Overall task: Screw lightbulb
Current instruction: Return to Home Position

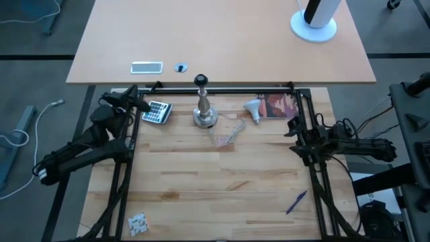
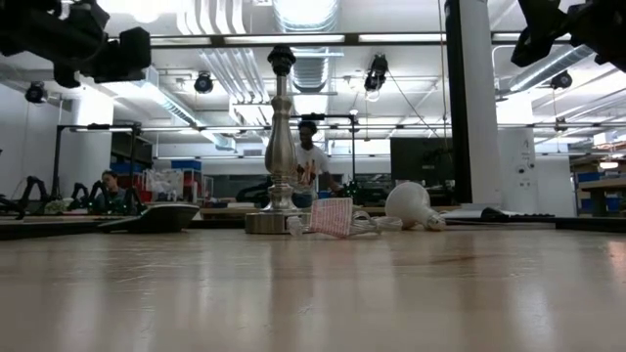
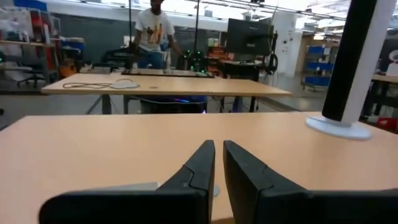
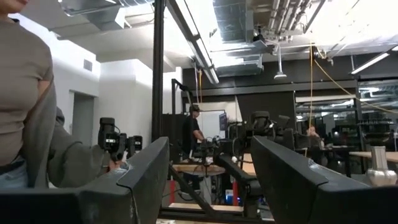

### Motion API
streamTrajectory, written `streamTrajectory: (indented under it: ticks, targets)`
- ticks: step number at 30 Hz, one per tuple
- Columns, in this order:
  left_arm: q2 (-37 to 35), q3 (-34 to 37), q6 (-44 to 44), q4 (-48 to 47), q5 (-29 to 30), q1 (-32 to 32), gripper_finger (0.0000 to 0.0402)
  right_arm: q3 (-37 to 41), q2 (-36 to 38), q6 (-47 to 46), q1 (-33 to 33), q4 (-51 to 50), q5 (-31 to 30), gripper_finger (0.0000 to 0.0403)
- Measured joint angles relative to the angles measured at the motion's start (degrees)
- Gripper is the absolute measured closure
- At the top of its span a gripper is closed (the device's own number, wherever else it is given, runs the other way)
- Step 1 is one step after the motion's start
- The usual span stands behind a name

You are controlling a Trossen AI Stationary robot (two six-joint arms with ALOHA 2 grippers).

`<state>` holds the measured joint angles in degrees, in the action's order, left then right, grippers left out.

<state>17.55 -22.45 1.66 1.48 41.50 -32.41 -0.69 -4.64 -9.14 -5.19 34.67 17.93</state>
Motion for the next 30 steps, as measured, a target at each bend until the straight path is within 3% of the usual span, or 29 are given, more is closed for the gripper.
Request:
streamTrajectory:
  ticks: [8,16,30]
  targets:
    - [7.5,-5.9,-6.4,-1.1,0.5,-6.5,0.0378,0.0,0.0,-0.3,0.0,-1.4,0.0,0.0163]
    - [9.5,-12.1,-9.6,-12.8,0.3,-14.7,0.0379,0.1,0.0,-0.3,0.0,-1.4,0.0,0.0151]
    - [10.4,-5.8,-13.1,-12.6,-0.6,-28.4,0.038,0.1,0.0,-3.1,0.0,-1.4,0.0,0.0167]
